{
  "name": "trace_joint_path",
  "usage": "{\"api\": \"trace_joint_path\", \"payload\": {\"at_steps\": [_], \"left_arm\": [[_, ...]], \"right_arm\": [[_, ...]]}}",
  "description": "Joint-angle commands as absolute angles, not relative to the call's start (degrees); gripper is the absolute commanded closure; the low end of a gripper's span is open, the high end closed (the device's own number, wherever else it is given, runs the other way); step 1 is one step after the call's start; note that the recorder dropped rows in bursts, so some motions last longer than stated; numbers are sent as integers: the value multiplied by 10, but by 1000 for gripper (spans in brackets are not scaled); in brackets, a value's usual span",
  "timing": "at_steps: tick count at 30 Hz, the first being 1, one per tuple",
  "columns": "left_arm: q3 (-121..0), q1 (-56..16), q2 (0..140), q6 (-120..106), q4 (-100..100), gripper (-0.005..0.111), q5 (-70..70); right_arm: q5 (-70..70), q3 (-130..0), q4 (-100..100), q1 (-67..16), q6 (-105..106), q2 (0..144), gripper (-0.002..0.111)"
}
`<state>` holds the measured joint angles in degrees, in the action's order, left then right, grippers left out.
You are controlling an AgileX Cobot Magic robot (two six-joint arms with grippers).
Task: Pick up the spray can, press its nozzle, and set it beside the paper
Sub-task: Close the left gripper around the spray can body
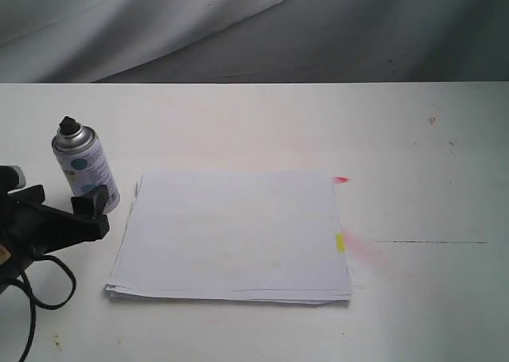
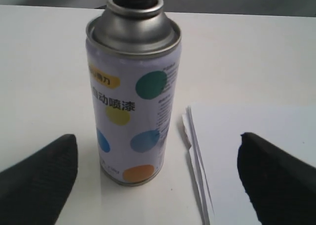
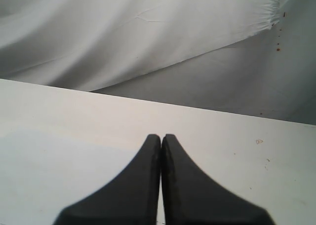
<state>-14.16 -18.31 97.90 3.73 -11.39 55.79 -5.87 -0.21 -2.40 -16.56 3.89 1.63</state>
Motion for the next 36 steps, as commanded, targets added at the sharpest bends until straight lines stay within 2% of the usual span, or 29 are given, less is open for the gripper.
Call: {"api": "trace_joint_path", "payload": {"at_steps": [1,15,23,27,36], "left_arm": [[-166,-186,981,38,-114,24,535],[-206,-186,989,13,-120,24,487],[-210,-186,1060,13,-126,24,560],[-211,-186,1113,13,-132,24,656],[-264,-186,1167,-4,-153,24,661]], "right_arm": [[-53,0,-21,-166,41,16,108],[-53,0,-21,-166,41,16,108],[-53,0,-21,-166,41,16,108],[-53,0,-21,-166,41,16,108],[-53,0,-21,-166,41,16,108]]}}
